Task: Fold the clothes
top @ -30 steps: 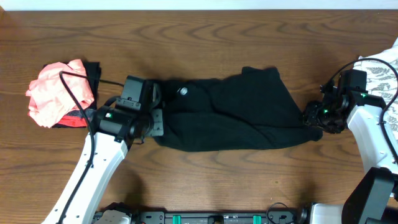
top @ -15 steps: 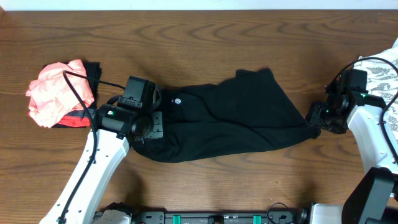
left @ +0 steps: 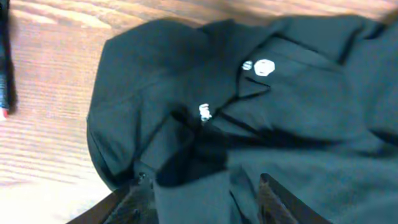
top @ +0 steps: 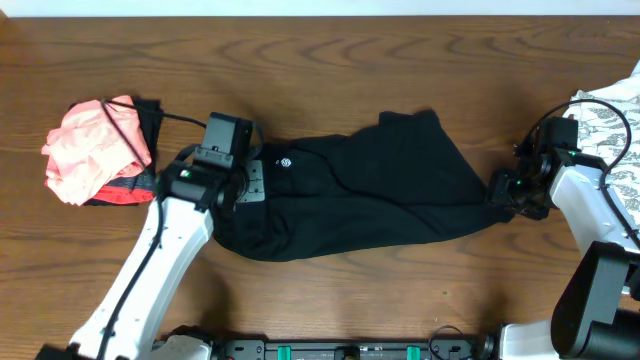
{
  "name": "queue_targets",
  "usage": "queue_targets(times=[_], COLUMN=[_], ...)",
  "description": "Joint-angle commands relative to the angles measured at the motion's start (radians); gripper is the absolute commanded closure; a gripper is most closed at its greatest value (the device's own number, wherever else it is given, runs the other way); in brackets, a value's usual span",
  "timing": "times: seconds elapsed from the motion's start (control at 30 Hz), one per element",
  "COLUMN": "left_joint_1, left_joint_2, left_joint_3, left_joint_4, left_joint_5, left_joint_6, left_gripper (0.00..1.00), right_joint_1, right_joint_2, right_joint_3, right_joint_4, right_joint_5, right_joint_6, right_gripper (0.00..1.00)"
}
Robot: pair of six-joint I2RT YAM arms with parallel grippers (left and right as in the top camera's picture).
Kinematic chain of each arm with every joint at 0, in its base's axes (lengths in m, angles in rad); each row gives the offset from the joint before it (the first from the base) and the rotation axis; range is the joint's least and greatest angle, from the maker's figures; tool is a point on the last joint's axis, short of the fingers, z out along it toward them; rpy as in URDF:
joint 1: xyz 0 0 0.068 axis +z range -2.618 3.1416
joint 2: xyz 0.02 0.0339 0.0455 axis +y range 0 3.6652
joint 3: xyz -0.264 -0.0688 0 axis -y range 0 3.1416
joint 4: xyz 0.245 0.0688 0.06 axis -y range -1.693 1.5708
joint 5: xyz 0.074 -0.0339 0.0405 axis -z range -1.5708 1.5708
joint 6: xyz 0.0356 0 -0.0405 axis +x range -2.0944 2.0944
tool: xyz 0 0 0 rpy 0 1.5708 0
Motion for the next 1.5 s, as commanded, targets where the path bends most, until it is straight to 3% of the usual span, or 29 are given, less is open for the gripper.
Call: queue_targets(times=[0.0,0.23,0.53,0.7,0.97,1.47], left_joint_1=[0.004,0.002,0.002,0.001,0.002,0.002], left_joint_2=[0.103,0.232,0.235,0.235,0.234,0.234], left_joint_3=[-0.009,-0.009,-0.009,-0.008,-0.008,-0.009], left_joint_4=[0.009,-0.039,-0.167,-0.122,-0.023,-0.200], left_joint_5=[-0.050,-0.019,0.034,0.107,0.108,0.187], left_joint_6=[0.033,0.069,0.069,0.069,0.096,0.080], left_gripper=[0.42,0.42,0.42,0.41,0.36,0.36], right_joint_1=[0.005,0.005,0.005,0.005,0.005,0.005], right_joint_2=[0.001,0.001,0.001,0.001,0.001,0.001], right_joint_3=[-0.003,-0.003,-0.003,-0.003,-0.003,-0.003], right_joint_4=[0.002,0.003,0.007,0.006,0.000,-0.004], right_joint_5=[-0.009,-0.009,-0.008,-0.009,-0.008,-0.009], right_joint_6=[0.008,0.007,0.008,0.008,0.007,0.008], right_gripper=[0.40,0.40,0.41,0.40,0.41,0.40])
